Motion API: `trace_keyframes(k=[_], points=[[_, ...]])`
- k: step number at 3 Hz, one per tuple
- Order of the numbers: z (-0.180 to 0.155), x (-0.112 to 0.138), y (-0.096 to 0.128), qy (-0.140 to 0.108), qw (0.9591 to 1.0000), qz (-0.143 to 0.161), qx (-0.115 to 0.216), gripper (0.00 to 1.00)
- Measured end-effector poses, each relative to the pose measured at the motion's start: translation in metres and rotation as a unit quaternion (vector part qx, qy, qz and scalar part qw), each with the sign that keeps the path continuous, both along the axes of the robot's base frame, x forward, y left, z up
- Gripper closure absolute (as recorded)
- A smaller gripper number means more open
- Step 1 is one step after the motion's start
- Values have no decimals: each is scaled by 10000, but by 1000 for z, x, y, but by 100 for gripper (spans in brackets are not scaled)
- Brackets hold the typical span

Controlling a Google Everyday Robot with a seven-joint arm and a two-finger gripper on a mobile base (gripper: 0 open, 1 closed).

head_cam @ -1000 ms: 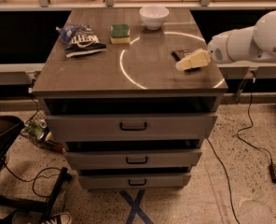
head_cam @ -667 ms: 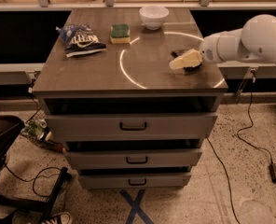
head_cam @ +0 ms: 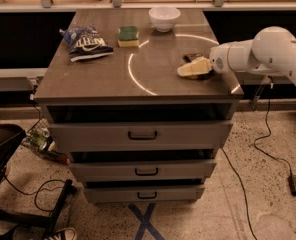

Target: Pick rxbar chocolate

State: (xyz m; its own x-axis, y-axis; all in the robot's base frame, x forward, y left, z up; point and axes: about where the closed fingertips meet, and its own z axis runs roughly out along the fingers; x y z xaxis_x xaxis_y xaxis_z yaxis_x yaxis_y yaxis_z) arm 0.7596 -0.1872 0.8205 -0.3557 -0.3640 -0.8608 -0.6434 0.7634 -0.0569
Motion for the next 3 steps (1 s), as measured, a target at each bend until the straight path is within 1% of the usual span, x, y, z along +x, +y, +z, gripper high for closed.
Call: trace_keyframes(k=[1, 3], points=[[-3, -1, 1, 53, 10000, 13, 77, 41], [8, -1, 1, 54, 10000, 14, 77, 87]])
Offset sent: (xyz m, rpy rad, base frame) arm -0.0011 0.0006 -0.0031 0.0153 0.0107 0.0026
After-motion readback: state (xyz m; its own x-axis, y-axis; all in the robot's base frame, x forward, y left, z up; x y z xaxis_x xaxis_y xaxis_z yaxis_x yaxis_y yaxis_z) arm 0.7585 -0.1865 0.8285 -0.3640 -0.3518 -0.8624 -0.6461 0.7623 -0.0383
